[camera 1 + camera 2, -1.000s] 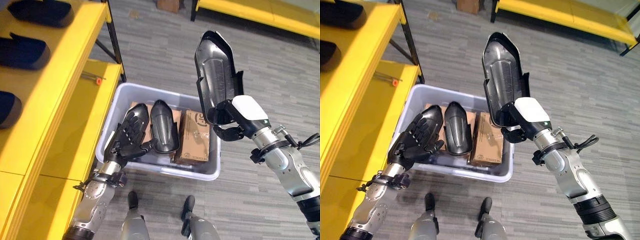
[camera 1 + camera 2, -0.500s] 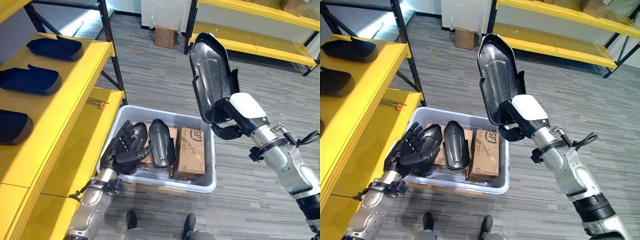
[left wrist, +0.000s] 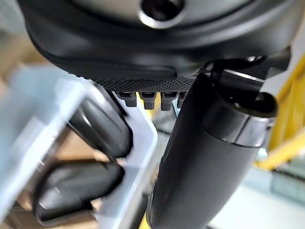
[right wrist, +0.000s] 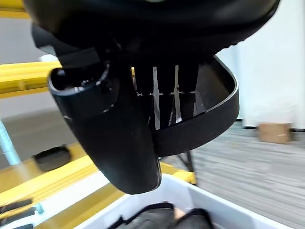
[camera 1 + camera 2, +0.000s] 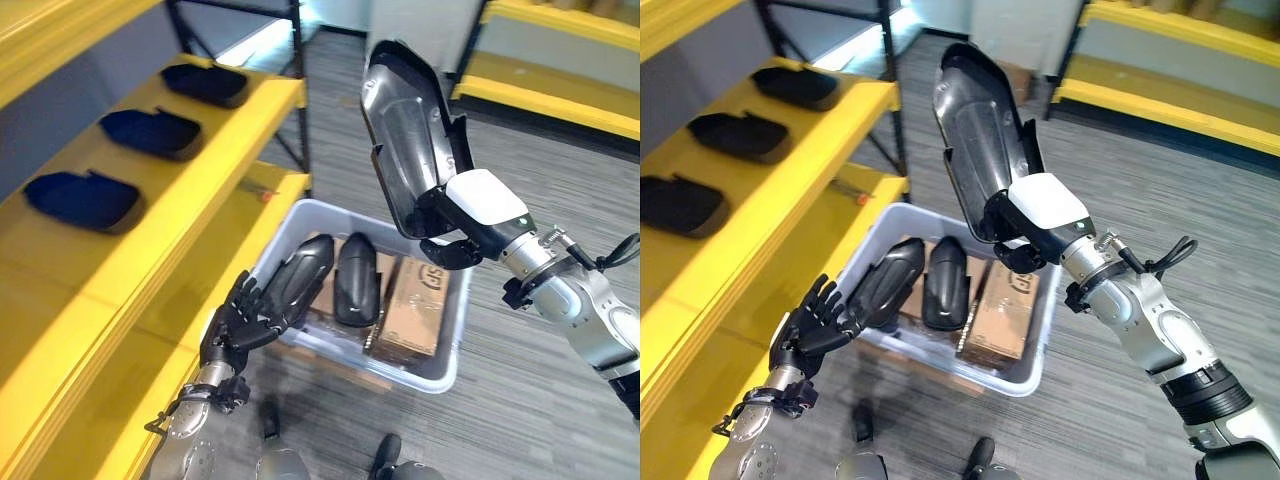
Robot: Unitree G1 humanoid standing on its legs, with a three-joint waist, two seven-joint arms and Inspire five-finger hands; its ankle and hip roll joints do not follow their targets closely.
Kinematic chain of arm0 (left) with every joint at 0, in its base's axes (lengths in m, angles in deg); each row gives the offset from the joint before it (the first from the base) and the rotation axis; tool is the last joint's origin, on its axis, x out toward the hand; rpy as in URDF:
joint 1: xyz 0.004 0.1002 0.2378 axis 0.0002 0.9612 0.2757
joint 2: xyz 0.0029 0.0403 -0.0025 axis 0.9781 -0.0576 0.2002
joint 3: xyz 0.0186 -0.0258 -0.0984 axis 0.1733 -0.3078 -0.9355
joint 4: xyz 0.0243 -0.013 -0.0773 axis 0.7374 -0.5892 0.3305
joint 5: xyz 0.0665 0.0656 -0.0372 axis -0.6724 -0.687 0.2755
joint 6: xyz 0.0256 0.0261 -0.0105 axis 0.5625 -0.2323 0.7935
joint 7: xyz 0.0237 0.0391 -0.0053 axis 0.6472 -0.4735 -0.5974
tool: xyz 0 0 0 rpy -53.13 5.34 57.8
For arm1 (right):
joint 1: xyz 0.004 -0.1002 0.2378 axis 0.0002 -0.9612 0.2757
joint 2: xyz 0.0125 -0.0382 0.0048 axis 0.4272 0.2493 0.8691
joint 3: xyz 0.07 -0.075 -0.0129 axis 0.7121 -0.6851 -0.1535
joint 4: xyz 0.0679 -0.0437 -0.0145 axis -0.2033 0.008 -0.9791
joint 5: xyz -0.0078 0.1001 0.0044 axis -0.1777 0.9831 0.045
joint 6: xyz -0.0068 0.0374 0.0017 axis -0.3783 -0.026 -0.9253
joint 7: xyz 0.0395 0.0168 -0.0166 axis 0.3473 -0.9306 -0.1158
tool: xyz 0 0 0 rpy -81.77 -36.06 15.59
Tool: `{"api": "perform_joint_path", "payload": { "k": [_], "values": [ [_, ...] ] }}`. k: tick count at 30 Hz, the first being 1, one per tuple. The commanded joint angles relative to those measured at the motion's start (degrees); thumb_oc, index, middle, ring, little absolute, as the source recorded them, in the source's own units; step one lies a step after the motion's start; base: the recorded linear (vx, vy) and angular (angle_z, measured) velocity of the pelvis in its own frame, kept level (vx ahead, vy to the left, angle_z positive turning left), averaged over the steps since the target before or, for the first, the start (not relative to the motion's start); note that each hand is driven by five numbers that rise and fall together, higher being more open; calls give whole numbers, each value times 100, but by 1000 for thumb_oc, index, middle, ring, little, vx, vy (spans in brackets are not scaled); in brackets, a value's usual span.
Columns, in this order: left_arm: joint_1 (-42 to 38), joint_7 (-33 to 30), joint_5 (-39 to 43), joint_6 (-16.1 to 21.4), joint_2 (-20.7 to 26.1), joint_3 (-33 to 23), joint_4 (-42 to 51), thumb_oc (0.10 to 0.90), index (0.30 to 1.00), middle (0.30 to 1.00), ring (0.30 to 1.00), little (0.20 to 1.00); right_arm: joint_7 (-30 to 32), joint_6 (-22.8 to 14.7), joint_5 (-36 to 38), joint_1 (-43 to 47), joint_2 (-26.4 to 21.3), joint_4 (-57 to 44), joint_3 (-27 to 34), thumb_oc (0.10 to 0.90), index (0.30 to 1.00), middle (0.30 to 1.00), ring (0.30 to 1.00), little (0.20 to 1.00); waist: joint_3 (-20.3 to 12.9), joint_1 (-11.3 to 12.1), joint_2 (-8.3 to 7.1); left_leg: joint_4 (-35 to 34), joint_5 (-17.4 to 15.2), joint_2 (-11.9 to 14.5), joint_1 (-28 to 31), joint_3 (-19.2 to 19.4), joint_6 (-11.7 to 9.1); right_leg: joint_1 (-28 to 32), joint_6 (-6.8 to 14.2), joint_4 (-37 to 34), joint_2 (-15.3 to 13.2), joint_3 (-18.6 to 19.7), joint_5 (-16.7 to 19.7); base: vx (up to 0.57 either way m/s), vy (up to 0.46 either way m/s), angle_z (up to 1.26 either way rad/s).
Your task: Move parts from the plastic box to the shelf.
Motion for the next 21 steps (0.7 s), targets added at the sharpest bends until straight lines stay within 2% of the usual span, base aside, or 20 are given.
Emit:
{"api": "perform_joint_path", "payload": {
  "k": [1,3,4,5,7,9,13,14,21],
  "values": [
    [-424,157,50,416,141,-143,429,900,1000,1000,1000,1000,720,-199,355,468,109,-467,884,400,300,300,300,300,-277,20,-406,459,1610,541,229,-45,-1503,-1,-156,321,-46,76,-909,-54,20,91],
    [-433,186,57,385,94,-101,415,900,1000,1000,1000,1000,748,-193,355,240,123,-493,1063,400,300,300,300,300,-355,-69,-339,269,1430,574,379,220,-1479,4,-130,409,-157,-204,-938,-21,58,58],
    [-426,187,56,383,94,-86,418,900,1000,1000,1000,1000,745,-194,354,197,118,-513,1090,400,300,300,300,300,-360,-70,-336,228,1437,555,402,219,-1469,13,-116,423,-171,-220,-942,45,135,115],
    [-387,243,26,333,61,-24,371,900,1000,1000,1000,1000,757,-189,313,-77,114,-516,1287,400,300,300,300,300,-452,-109,-239,-69,1449,515,485,408,-1429,78,-73,517,-246,-414,-932,82,146,130],
    [-393,250,-20,324,71,17,346,900,1000,1000,1000,1000,755,-181,276,-245,128,-526,1413,400,300,300,300,300,-472,-116,-229,-59,1452,471,464,414,-1420,147,-66,520,-268,-476,-927,88,125,112],
    [-400,285,-79,343,148,-51,338,900,1000,1000,1000,1000,705,-193,282,-542,160,-557,1611,400,300,300,300,300,-530,-51,-310,269,1286,386,322,355,-1381,396,-14,458,-418,-574,-829,135,153,67],
    [-339,265,-107,365,165,-123,345,900,1000,1000,1000,1000,627,-199,277,-586,244,-558,1599,400,300,300,300,300,-569,52,-423,481,1029,253,296,294,-1301,524,103,406,-578,-581,-709,93,145,35],
    [-313,237,-128,365,171,-153,359,900,1000,1000,1000,1000,598,-202,268,-598,318,-531,1557,400,300,300,300,300,-571,113,-492,564,853,148,297,283,-1240,570,198,383,-696,-567,-606,89,175,18],
    [-266,233,-204,399,204,-252,402,900,1000,1000,1000,1000,529,-188,188,-598,425,-503,1545,400,300,300,300,300,-594,205,-662,653,508,-159,284,319,-1071,642,457,312,-976,-598,-289,78,136,8]
  ]
}}
